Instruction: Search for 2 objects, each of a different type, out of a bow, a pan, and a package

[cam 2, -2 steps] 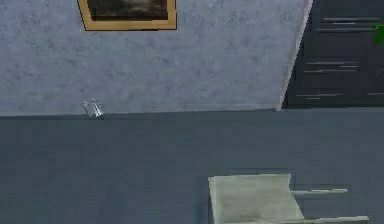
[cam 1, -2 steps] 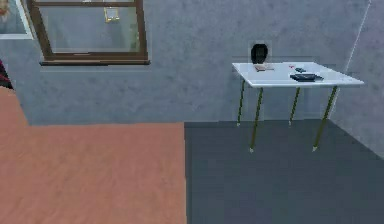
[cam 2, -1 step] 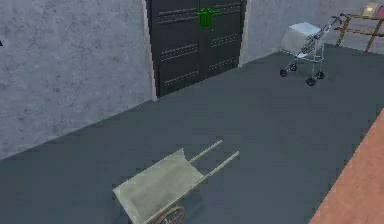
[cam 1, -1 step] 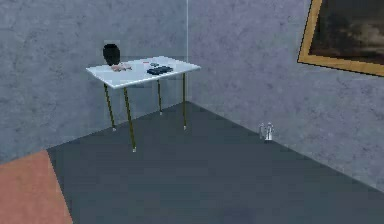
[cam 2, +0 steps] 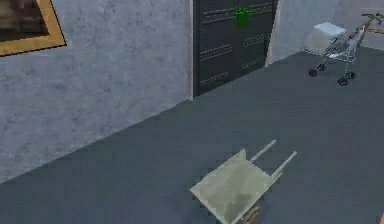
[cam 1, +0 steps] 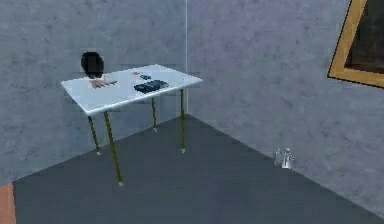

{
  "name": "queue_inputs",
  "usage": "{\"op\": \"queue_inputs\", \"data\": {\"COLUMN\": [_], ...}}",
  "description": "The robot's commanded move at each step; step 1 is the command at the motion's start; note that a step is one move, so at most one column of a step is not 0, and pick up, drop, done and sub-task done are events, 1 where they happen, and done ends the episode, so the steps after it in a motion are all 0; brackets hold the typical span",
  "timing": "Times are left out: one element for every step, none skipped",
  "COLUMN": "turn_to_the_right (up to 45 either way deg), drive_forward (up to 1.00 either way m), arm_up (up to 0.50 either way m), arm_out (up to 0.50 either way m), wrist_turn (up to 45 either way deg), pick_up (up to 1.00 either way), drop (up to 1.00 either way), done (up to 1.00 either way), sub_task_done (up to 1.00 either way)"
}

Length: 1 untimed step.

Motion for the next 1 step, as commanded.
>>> {"op": "queue_inputs", "data": {"turn_to_the_right": [12.0], "drive_forward": [0.00], "arm_up": [0.00], "arm_out": [0.00], "wrist_turn": [0.0], "pick_up": [0.00], "drop": [0.00], "done": [0.00], "sub_task_done": [0.00]}}
